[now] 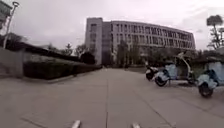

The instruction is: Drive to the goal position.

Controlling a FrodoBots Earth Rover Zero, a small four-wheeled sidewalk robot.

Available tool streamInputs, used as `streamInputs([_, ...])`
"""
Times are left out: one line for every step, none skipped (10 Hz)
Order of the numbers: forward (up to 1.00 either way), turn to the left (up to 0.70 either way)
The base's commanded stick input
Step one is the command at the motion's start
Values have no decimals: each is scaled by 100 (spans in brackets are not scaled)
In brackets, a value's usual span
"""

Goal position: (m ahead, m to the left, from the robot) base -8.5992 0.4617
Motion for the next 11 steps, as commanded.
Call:
streamInputs([100, 0])
streamInputs([100, 0])
streamInputs([100, 0])
streamInputs([100, 0])
streamInputs([100, 0])
streamInputs([100, 0])
streamInputs([100, 0])
streamInputs([100, 0])
streamInputs([100, 0])
streamInputs([100, 0])
streamInputs([100, 0])
